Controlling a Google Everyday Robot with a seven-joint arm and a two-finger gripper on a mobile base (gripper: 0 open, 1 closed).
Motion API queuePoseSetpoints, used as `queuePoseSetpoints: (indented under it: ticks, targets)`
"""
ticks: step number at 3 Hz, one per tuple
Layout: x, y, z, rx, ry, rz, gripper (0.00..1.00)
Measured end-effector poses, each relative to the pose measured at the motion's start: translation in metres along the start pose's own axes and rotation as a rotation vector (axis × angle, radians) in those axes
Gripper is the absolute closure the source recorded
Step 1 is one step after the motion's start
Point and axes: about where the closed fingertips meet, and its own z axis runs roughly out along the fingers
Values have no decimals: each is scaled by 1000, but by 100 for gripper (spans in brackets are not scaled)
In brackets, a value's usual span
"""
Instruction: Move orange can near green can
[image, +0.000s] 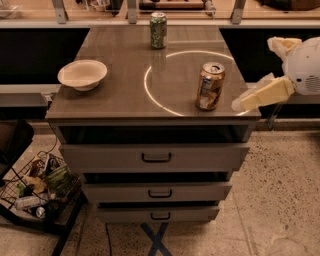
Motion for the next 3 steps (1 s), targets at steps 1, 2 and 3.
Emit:
queuePoseSetpoints:
  ticks: [1,2,3]
  targets:
    - [1,-12,16,1,-136,76,0]
    - [-1,-11,19,-7,-146,85,0]
    - [9,-8,25,-2,-152,106,0]
